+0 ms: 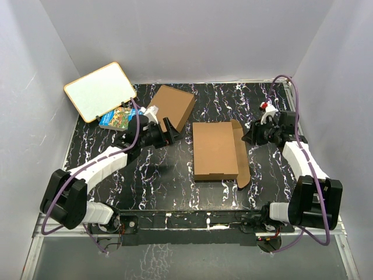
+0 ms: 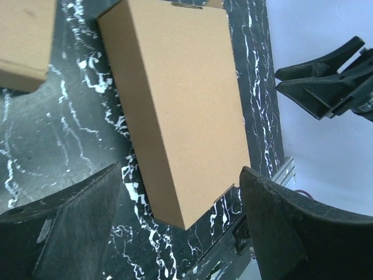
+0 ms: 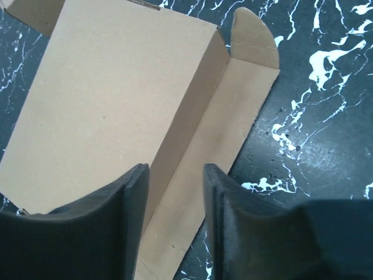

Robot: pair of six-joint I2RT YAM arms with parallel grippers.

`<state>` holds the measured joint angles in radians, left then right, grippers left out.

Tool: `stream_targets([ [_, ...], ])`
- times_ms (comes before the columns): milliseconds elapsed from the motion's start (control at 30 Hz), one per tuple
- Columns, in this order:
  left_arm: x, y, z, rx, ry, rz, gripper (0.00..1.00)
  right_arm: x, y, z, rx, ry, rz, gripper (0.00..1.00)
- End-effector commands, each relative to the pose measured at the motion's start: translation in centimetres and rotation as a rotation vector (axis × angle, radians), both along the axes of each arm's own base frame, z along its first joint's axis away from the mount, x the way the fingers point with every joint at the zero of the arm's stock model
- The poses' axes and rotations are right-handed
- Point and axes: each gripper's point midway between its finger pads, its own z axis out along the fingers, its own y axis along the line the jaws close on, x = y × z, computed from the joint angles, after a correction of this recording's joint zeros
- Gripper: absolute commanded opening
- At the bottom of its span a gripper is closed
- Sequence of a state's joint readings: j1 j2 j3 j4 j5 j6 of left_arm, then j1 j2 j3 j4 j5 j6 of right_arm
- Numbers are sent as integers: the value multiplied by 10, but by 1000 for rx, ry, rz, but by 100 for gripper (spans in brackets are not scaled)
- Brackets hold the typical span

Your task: Fold the paper box

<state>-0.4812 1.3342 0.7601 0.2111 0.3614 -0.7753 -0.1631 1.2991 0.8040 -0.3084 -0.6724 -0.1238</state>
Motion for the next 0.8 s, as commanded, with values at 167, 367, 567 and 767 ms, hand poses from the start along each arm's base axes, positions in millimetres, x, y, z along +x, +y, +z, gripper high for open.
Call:
stream_targets([
  [167, -4, -38, -20, 180, 13, -133, 73, -14, 22, -43, -170, 3, 328, 15],
  [367, 10, -50, -53, 301, 63, -168, 73, -24, 40, -52, -204, 3, 423, 13],
  [567, 29, -75, -64, 287, 64, -236, 63, -33, 57, -47, -177, -34, 504, 14],
  [767, 63, -93, -64, 340, 22, -273, 60, -36, 67, -46, -166, -43, 542, 16],
])
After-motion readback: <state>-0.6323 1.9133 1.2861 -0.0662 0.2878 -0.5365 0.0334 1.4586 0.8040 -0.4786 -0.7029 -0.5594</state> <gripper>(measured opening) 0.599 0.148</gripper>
